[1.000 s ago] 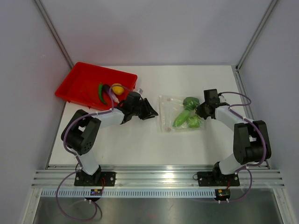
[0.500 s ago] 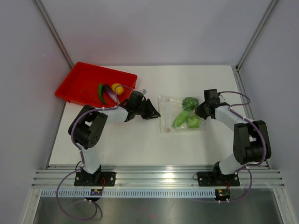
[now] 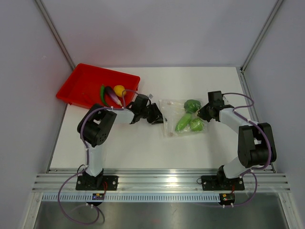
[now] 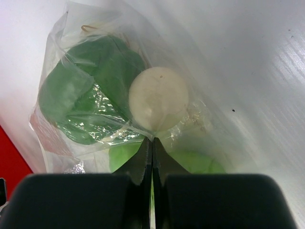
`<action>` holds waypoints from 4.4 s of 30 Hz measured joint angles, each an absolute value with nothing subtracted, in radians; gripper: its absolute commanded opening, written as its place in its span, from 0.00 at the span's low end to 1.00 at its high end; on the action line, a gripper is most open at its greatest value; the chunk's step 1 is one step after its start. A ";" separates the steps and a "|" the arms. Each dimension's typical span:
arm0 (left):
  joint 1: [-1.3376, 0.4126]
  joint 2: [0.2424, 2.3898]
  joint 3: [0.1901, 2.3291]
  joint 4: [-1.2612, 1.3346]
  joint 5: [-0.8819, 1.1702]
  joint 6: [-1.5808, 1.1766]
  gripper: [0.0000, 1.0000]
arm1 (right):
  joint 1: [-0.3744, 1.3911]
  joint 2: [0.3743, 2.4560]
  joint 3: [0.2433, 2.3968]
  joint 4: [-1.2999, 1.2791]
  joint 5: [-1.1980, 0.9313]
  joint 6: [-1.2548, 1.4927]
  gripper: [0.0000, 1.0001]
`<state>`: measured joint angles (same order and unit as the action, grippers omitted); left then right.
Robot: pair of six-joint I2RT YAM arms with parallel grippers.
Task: Open the zip-top bag and remove the fake food
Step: Pick up the fake vegetable from the zipper food storage bag.
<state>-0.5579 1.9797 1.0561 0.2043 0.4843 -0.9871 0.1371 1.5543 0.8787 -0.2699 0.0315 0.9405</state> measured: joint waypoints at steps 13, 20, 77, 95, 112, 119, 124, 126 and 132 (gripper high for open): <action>-0.574 2.049 1.100 0.225 0.574 -1.018 0.34 | 0.137 1.555 0.879 -0.259 0.027 0.941 0.00; -0.592 2.075 1.135 0.263 0.625 -1.031 0.34 | 0.137 1.557 0.879 -0.258 0.017 0.941 0.00; -0.511 1.966 0.823 0.896 0.676 -1.321 0.62 | 0.137 1.557 0.881 -0.290 0.088 0.954 0.00; -0.531 2.005 0.937 0.794 0.681 -1.269 0.21 | 0.137 1.574 0.881 -0.286 0.066 0.957 0.00; -0.529 2.038 0.871 1.217 0.719 -1.472 0.00 | 0.137 1.574 0.913 -0.369 0.180 1.002 0.00; -0.518 2.038 0.830 1.237 0.718 -1.475 0.00 | 0.138 1.573 0.916 -0.392 0.201 1.026 0.00; -0.514 2.037 0.826 1.228 0.719 -1.472 0.22 | 0.138 1.570 0.916 -0.391 0.200 1.026 0.00; -0.510 2.035 0.826 1.214 0.717 -1.464 0.30 | 0.137 1.570 0.916 -0.392 0.202 1.024 0.00; -0.495 1.989 0.802 1.143 0.698 -1.425 0.42 | 0.137 1.549 0.916 -0.391 0.202 1.017 0.00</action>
